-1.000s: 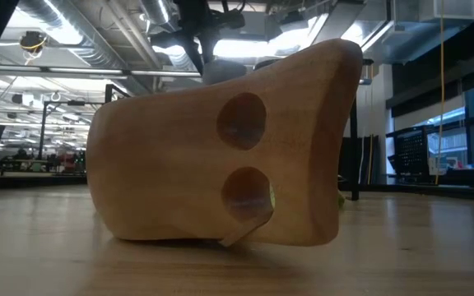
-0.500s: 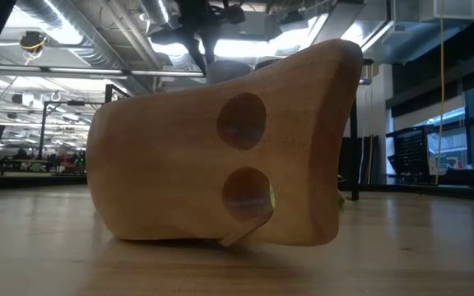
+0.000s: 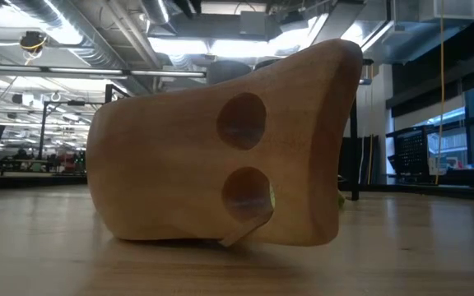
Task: Stack small to large cups/mugs on shelf
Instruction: Put the brown mug on the shelf
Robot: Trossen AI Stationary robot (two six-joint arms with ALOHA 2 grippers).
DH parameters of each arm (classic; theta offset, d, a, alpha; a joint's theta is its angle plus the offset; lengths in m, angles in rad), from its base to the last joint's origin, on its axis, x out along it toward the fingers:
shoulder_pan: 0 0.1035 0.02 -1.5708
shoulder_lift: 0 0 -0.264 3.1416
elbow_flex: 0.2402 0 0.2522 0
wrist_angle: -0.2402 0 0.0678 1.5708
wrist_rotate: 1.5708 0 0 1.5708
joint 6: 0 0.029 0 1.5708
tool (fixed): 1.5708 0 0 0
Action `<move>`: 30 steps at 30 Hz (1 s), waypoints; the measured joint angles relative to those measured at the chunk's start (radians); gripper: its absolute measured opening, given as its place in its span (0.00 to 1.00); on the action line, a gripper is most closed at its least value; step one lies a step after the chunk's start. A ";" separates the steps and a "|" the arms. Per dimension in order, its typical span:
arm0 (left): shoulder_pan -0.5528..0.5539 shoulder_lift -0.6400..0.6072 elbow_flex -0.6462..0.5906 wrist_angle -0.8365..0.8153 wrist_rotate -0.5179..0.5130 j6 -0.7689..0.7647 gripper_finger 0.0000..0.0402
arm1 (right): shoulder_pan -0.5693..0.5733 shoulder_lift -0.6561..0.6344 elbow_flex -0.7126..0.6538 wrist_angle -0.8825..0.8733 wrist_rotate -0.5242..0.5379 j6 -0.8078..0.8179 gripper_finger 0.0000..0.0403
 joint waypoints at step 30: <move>-0.581 -0.002 -0.668 0.582 0.256 -0.733 0.19 | 0.067 0.245 -0.001 0.256 -0.342 0.110 0.12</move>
